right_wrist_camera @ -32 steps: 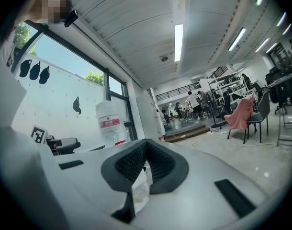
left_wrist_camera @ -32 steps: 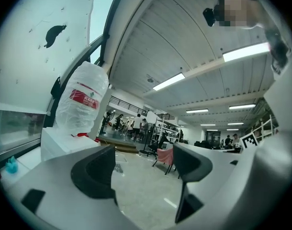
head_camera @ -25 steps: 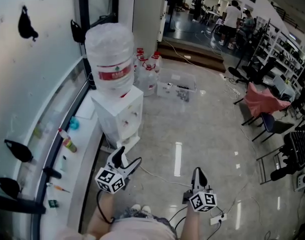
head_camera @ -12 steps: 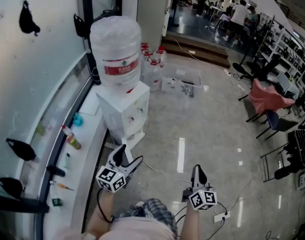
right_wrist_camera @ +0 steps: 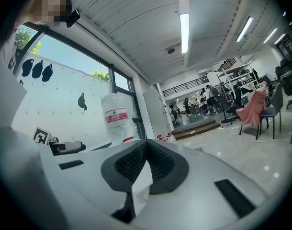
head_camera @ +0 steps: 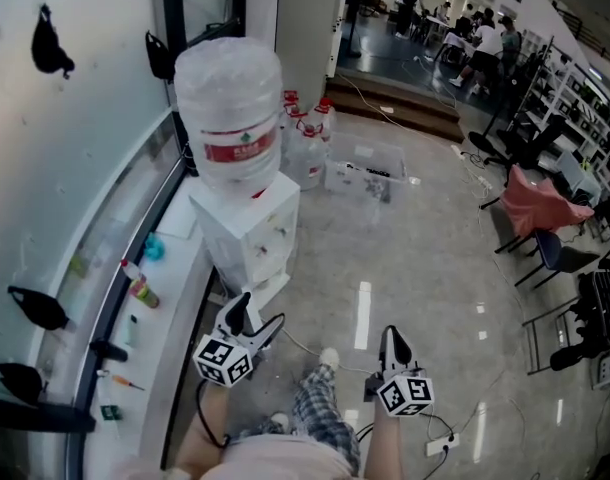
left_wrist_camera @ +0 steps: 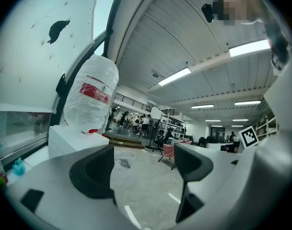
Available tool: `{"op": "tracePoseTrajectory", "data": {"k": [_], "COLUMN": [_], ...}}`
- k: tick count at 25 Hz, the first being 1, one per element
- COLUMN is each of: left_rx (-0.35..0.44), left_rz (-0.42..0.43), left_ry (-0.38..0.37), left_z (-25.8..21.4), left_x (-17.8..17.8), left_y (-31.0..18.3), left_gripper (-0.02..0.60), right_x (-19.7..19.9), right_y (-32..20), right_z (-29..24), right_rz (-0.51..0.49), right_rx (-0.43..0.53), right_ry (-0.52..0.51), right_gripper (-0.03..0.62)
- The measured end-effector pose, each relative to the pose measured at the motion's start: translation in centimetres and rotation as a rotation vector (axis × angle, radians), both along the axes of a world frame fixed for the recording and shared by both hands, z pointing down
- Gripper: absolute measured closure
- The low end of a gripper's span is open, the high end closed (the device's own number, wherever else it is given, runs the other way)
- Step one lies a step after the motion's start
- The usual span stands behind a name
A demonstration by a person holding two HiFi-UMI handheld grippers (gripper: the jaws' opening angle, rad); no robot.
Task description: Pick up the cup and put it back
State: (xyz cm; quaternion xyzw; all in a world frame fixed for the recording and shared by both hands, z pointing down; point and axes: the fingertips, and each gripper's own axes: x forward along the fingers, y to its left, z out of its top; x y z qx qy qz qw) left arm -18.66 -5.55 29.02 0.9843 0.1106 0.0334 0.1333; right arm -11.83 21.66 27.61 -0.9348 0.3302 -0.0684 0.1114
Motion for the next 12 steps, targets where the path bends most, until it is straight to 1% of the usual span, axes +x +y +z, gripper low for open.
{"op": "tracePoseTrajectory", "data": {"k": [6, 9, 12], "left_rx": [0.009, 0.018, 0.016], "left_rz": [-0.047, -0.112, -0.199], "left_ry": [0.018, 0.023, 0.024], "left_z": [0.2, 0.7, 1.0], "left_x": [3.9, 6.4, 9.7], "left_y": [-1.5, -3.1, -4.9], "left_gripper": [0.204, 0.203, 0.204], "right_x": [5.8, 9.8, 15.0], "right_y": [-2.5, -4.7, -7.5], "right_z": [0.9, 1.9, 2.1], "right_rz": [-0.065, -0.129, -0.214], "right_rx": [0.004, 0.002, -0.004], "right_ry": [0.006, 0.003, 0.009], "right_gripper": [0.577, 0.577, 0.577]}}
